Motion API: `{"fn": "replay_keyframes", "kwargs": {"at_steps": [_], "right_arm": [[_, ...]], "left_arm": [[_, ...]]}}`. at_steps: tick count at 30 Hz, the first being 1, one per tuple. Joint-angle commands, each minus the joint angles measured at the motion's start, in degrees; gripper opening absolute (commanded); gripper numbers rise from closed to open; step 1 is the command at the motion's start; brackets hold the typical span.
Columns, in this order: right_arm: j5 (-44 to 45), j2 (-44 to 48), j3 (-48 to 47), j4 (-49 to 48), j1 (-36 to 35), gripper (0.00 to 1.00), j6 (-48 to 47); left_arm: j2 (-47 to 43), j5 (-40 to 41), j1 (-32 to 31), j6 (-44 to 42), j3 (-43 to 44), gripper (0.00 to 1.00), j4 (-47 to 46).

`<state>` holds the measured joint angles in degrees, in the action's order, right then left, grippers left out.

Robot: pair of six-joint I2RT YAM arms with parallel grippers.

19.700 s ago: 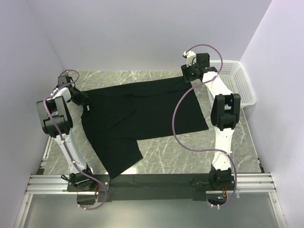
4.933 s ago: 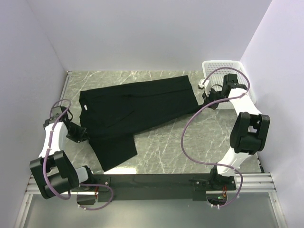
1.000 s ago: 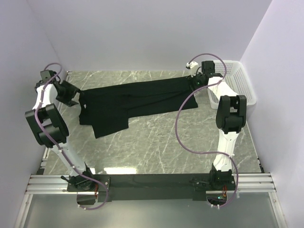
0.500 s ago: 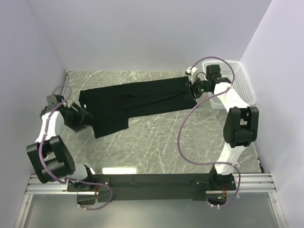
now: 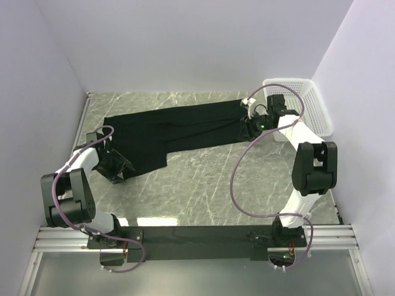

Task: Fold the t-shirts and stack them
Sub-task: Fold the tshirt

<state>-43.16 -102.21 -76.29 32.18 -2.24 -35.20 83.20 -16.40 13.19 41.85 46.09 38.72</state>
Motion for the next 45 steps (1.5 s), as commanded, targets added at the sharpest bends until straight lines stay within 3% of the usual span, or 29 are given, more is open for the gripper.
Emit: {"fn": "replay_keyframes", "kwargs": {"at_steps": [1, 7, 11, 18, 20, 25, 30, 37, 45], "right_arm": [[-1.5, 4.6, 0.6, -2.2, 0.2, 0.53, 1.1], [-1.5, 4.8, 1.0, -2.5, 0.3, 0.53, 1.4], [-1.7, 4.5, 0.4, -2.5, 0.2, 0.52, 1.7], [-1.1, 5.2, 0.2, -1.7, 0.4, 0.52, 1.2], [-1.0, 5.6, 0.6, -1.7, 0.6, 0.52, 1.1], [-1.2, 6.6, 1.8, -2.3, 0.8, 0.52, 1.7], [-1.4, 6.5, 1.8, -2.3, 1.0, 0.51, 1.9], [-1.5, 6.2, 1.8, -2.4, 1.2, 0.51, 1.8], [-1.4, 7.0, 3.3, -3.7, 1.6, 0.51, 2.4]], "left_arm": [[1.0, 7.3, -0.5, 1.7, 1.9, 0.63, 1.1], [1.4, 11.9, -0.8, 1.8, 1.7, 0.59, 1.4], [4.9, 11.4, -1.1, 2.2, 1.6, 0.49, -1.2], [7.9, 11.3, -1.8, 2.4, 5.4, 0.05, -3.8], [6.6, 11.1, -1.8, 1.6, 6.9, 0.01, -2.7], [4.3, 8.5, -1.4, 0.7, 13.3, 0.01, 0.0], [6.3, -0.5, -0.2, 2.8, 20.2, 0.01, -1.2], [18.8, -9.4, 1.4, 7.5, 34.8, 0.01, -3.9], [32.8, -12.5, 2.4, 9.4, 52.9, 0.01, -3.6]]}}
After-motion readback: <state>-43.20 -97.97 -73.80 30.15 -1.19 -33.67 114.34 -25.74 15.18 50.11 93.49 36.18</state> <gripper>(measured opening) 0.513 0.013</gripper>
